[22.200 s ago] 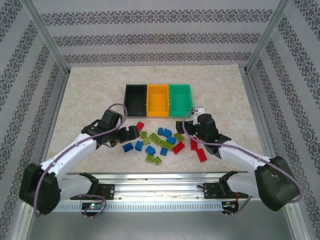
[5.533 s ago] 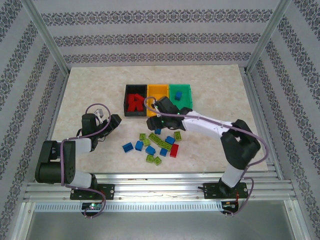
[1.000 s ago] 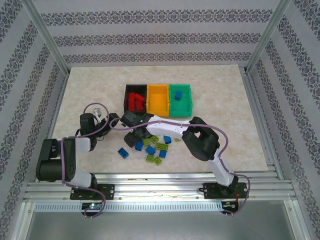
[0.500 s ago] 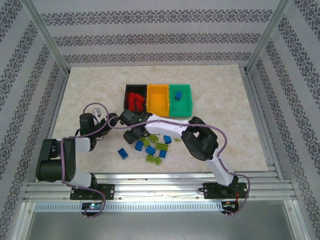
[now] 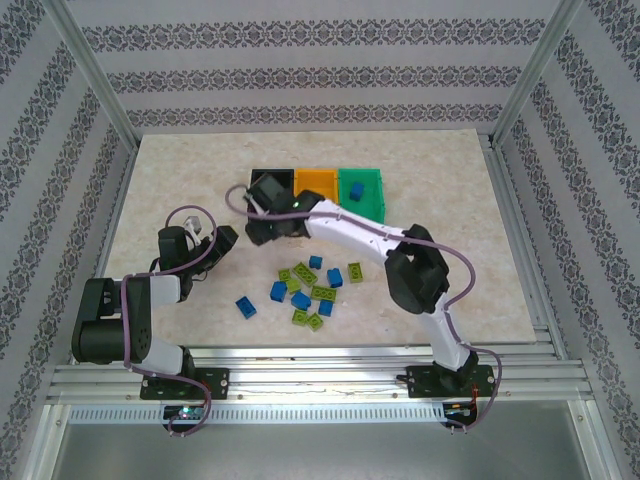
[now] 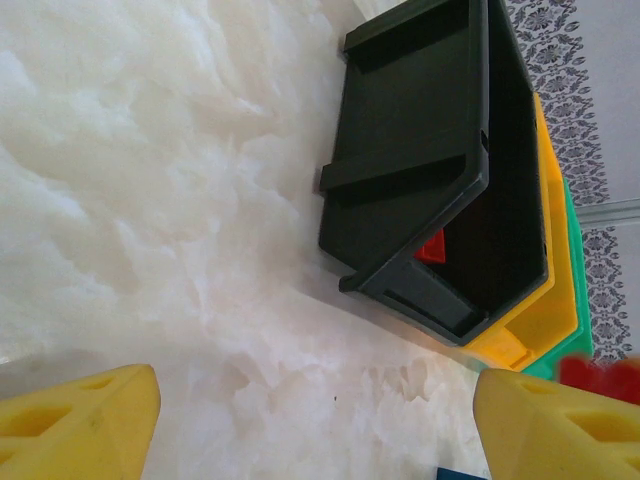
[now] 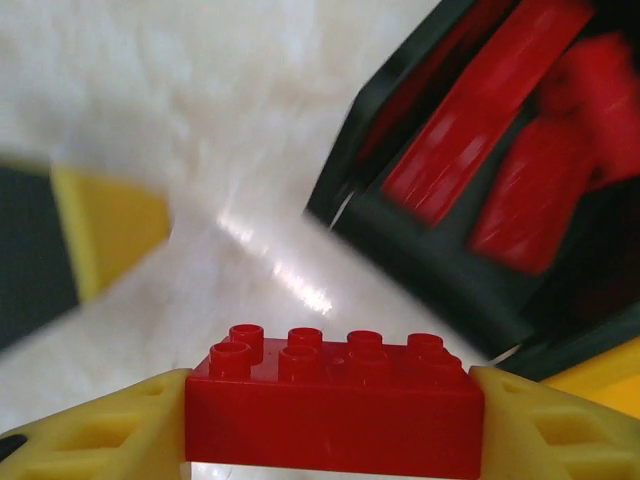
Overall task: Sort the legos into containers by color
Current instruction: Place the lego in the container, then pick up the lego from the middle-left of the table.
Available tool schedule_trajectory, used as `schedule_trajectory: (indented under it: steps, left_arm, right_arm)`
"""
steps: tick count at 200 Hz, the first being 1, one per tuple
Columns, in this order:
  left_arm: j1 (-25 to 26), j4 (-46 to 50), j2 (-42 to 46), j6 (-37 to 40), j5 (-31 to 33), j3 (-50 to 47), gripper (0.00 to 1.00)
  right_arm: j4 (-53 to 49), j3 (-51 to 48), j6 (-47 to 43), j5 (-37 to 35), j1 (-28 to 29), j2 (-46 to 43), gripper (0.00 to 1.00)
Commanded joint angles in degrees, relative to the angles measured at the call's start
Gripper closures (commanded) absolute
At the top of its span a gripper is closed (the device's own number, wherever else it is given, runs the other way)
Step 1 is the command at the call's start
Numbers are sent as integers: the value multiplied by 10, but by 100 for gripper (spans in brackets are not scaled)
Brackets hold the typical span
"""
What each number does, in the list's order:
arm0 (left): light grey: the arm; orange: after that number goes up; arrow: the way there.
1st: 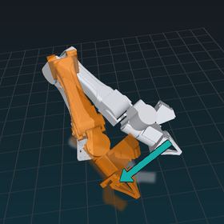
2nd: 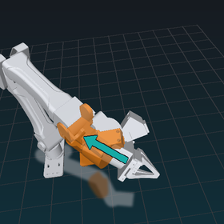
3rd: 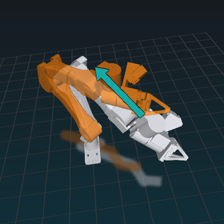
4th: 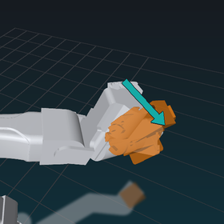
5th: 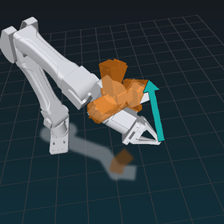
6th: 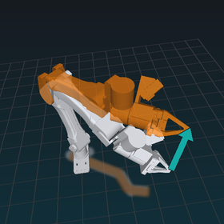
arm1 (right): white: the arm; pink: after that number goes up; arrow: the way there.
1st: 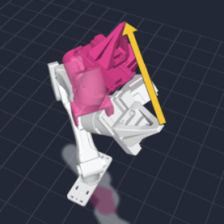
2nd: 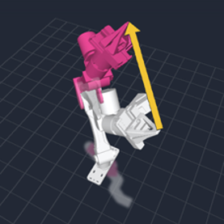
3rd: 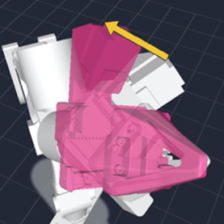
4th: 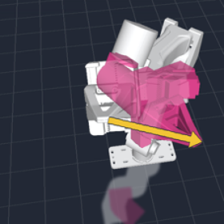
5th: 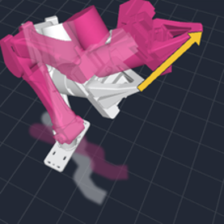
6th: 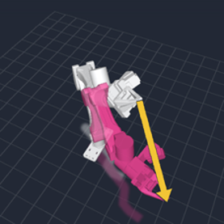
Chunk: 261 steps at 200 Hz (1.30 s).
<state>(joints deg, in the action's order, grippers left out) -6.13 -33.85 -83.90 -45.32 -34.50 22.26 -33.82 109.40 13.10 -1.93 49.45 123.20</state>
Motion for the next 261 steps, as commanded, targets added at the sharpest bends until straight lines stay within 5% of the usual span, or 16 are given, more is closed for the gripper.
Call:
schedule_trajectory:
  steps: [1, 60, 88, 125, 183, 261]
  left_arm:
    - [-12, -1, -2, 6, -7, 1, 18]
    - [-13, 1, 3, 8, -8, 0, 18]
    - [-13, 4, 4, 11, -4, 0, 18]
    - [-13, 2, 3, 11, -4, 0, 18]
    - [-13, 10, 6, 18, 2, 0, 18]
    - [-13, 44, 29, 49, 34, -2, 18]
  right_arm:
    - [-2, 71, 0, -14, -26, 26, 42]
    - [-39, 284, -1, -10, -75, 182, 28]
    - [-28, 258, -5, -9, -69, 175, 25]
    - [9, 130, -15, -4, -52, 84, 23]
    - [135, -232, -16, -12, -20, -148, 23]
    - [283, -597, -20, 18, -108, -408, 23]
